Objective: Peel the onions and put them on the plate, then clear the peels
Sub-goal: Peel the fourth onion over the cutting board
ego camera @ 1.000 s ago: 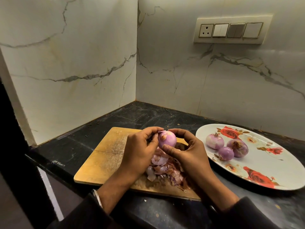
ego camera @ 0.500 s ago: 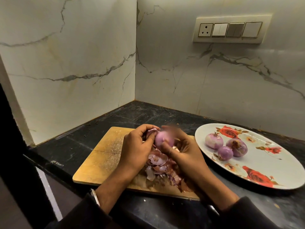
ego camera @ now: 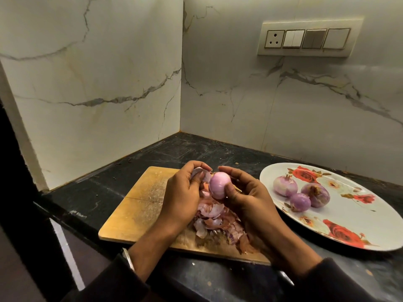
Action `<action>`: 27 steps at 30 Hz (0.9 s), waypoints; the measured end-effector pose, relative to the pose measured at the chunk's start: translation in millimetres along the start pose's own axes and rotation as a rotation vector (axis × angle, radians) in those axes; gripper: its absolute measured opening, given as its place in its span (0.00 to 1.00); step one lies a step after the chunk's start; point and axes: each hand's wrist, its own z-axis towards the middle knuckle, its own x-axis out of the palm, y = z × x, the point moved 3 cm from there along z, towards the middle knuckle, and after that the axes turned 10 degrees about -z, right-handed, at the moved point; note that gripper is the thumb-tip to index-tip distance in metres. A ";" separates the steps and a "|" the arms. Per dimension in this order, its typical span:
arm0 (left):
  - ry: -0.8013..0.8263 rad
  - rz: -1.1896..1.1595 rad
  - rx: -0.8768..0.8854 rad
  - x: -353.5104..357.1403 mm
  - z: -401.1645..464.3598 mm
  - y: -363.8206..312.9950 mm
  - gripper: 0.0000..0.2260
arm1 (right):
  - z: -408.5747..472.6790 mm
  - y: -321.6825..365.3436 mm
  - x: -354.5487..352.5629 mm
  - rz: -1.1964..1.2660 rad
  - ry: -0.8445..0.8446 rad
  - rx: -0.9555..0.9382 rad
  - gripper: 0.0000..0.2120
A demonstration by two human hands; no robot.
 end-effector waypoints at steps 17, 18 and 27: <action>0.085 -0.120 -0.033 2.6 1.0 -2.1 0.06 | 5.9 -7.0 -8.5 0.006 -0.026 -0.027 0.15; 0.073 -0.130 -0.035 1.4 1.6 -1.8 0.06 | 5.7 -7.5 -8.1 0.002 -0.022 -0.025 0.15; -0.016 0.006 0.149 -1.8 -3.2 -6.3 0.08 | 3.9 -3.6 -5.3 -0.052 -0.010 -0.043 0.15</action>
